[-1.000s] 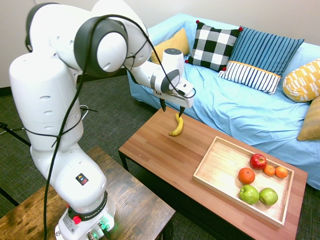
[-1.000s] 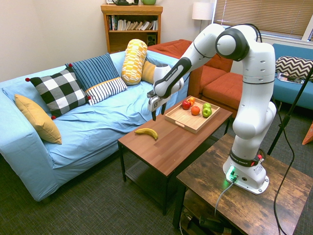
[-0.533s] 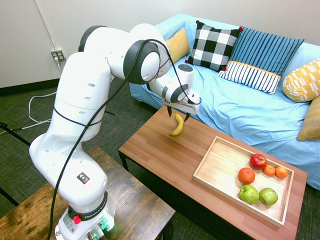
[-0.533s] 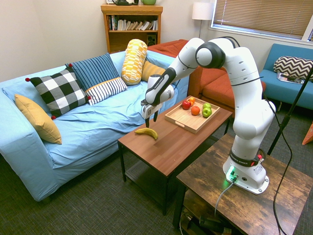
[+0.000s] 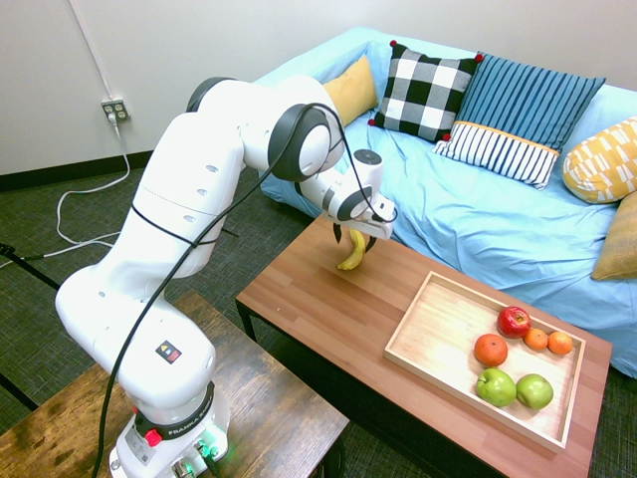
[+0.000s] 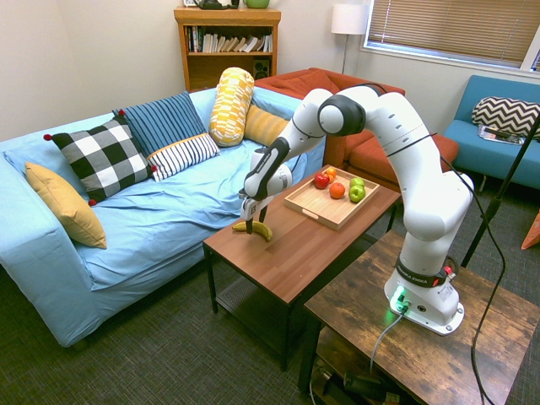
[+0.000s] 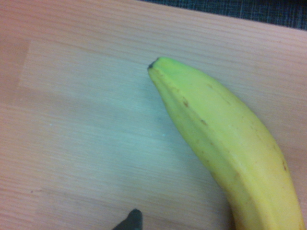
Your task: Put banana in the tray
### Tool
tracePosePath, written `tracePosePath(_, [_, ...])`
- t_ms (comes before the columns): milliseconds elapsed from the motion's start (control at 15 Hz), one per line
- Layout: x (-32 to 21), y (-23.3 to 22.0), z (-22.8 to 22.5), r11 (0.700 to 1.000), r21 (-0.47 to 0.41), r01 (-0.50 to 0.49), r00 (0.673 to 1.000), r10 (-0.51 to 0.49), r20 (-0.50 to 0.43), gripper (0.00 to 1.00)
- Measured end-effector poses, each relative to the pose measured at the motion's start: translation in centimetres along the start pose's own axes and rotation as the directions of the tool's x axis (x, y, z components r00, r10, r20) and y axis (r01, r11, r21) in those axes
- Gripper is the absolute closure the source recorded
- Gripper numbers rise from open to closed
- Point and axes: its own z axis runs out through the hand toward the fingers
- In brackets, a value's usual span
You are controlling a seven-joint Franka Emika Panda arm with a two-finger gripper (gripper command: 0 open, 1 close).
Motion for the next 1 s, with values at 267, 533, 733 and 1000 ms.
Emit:
tracePosePath(267, [0.4, 0.0, 1.0, 1.0, 0.003, -0.014, 1.0, 0.014, 0.0, 1.0])
tracePosePath(533, [0.8, -0.1, 1.3, 1.0, 0.006, -0.024, 1.0, 0.024, -0.004, 1.0])
tracePosePath(733, [1.2, 0.1, 1.4, 0.999, 0.007, -0.033, 0.999, 0.033, -0.007, 1.0])
tracePosePath(1000, [1.7, 0.4, 1.4, 0.999, 0.002, -0.034, 0.999, 0.034, -0.008, 1.0])
